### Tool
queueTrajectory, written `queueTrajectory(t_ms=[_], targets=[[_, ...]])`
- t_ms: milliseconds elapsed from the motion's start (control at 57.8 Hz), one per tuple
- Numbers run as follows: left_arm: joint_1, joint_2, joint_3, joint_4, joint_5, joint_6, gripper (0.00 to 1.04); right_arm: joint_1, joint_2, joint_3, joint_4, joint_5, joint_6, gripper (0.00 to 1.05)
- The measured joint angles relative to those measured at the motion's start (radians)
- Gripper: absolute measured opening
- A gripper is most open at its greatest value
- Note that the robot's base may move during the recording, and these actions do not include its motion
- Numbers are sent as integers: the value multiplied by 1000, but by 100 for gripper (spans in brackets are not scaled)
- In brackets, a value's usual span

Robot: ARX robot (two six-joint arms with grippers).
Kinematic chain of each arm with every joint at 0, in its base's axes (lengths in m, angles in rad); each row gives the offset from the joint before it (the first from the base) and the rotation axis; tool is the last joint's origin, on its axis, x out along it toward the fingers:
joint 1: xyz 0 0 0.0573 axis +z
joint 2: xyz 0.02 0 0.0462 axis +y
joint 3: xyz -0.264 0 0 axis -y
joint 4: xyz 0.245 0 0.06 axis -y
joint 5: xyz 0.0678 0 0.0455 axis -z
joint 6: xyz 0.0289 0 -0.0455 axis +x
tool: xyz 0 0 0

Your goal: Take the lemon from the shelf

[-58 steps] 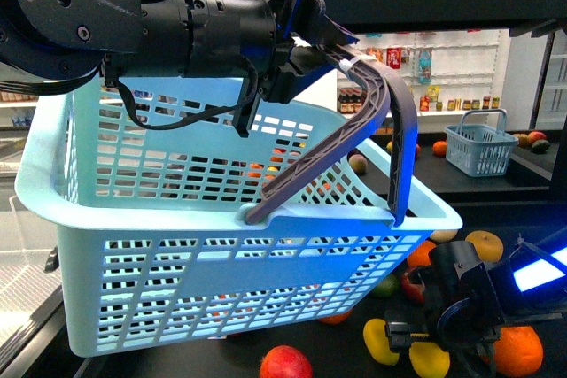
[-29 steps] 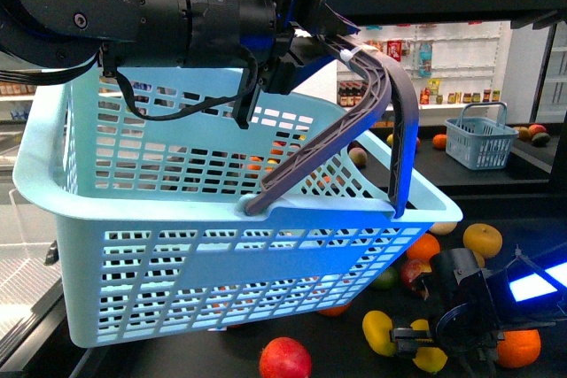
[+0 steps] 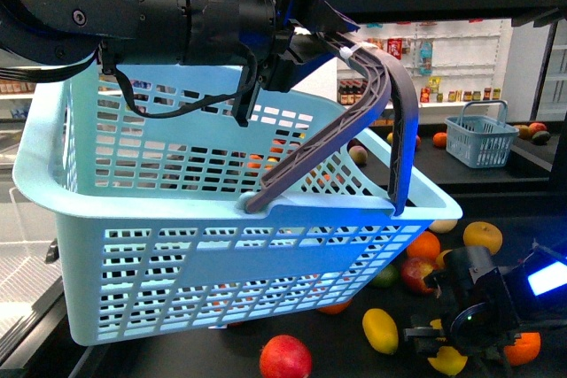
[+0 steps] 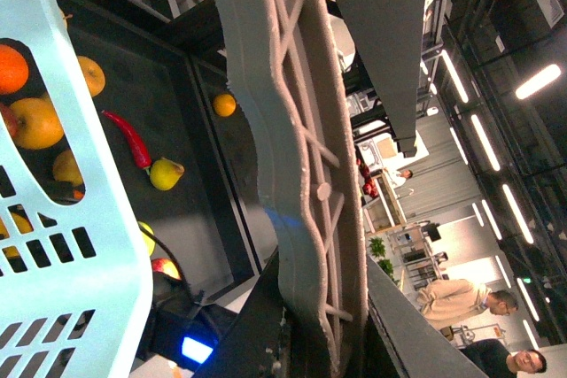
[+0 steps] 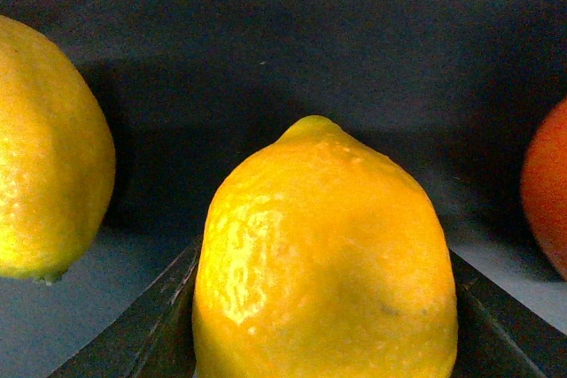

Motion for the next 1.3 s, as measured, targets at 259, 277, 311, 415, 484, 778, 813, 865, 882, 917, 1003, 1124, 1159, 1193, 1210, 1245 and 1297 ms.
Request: queueTrajectory(t_ms=[259, 277, 311, 415, 484, 778, 813, 865, 882, 917, 1003, 1124, 1159, 1193, 1210, 1245, 1297], targets=[[0, 0, 0, 0, -1, 0, 11, -88, -332, -270, 105, -61, -15, 63], [0, 0, 0, 0, 0, 0, 11, -96, -366, -288, 110, -74, -14, 63], [0, 0, 0, 0, 0, 0, 11, -108, -416, -311, 114, -91, -10, 63], [0, 0, 0, 0, 0, 0, 11, -130, -558, -360, 115, -138, 15, 63], [0, 0, 0, 0, 0, 0, 11, -132, -647, -389, 114, -180, 37, 63], [0, 0, 0, 0, 0, 0, 11, -17, -1019, -585, 111, -433, 205, 63], [0, 0, 0, 0, 0, 0, 11, -1, -1044, -604, 116, -443, 213, 63], [0, 0, 0, 0, 0, 0, 11, 22, -1077, -634, 127, -458, 228, 63], [0, 0, 0, 0, 0, 0, 11, 30, -1086, -644, 130, -463, 231, 63], [0, 0, 0, 0, 0, 0, 11, 41, -1097, -657, 134, -467, 236, 63], [0, 0, 0, 0, 0, 0, 11, 66, -1108, -685, 141, -467, 246, 63], [0, 0, 0, 0, 0, 0, 11, 98, -1100, -724, 155, -458, 249, 63], [0, 0, 0, 0, 0, 0, 11, 107, -1095, -731, 161, -457, 249, 63], [0, 0, 0, 0, 0, 0, 11, 118, -1088, -737, 169, -452, 249, 63], [0, 0, 0, 0, 0, 0, 11, 121, -1086, -738, 172, -451, 249, 63], [0, 0, 0, 0, 0, 0, 11, 130, -1080, -739, 179, -447, 249, 63], [0, 0, 0, 0, 0, 0, 11, 143, -1069, -739, 184, -440, 249, 63]])
